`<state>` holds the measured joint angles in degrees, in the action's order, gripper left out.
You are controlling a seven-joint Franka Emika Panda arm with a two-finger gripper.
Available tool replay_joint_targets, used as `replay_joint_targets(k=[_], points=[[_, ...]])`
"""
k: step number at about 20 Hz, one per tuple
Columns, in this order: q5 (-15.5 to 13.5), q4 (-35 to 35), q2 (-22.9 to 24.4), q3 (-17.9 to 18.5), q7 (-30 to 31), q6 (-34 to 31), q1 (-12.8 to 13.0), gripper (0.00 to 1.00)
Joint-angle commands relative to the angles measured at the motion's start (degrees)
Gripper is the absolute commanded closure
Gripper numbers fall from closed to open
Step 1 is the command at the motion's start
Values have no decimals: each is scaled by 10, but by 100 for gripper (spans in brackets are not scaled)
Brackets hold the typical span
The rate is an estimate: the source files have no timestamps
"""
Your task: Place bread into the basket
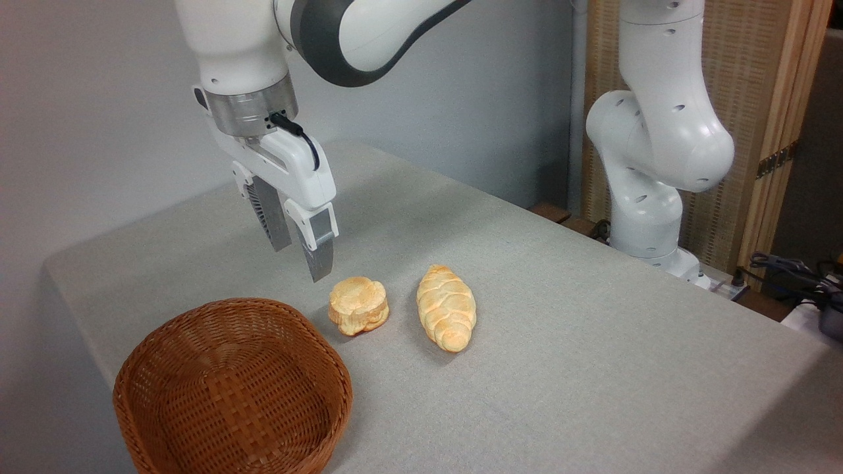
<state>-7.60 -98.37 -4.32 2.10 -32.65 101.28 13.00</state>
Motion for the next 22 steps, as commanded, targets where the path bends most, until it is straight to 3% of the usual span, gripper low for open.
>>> replay_joint_targets(k=[1, 9, 15, 22], points=[[-1, 3, 1, 6, -13, -13, -3, 0], [-1, -9, -3, 15, -19, -6, -3, 0], [-1, -80, 18, 14, -18, -3, -2, 0], [0, -126, 19, 7, -23, 43, 4, 0]])
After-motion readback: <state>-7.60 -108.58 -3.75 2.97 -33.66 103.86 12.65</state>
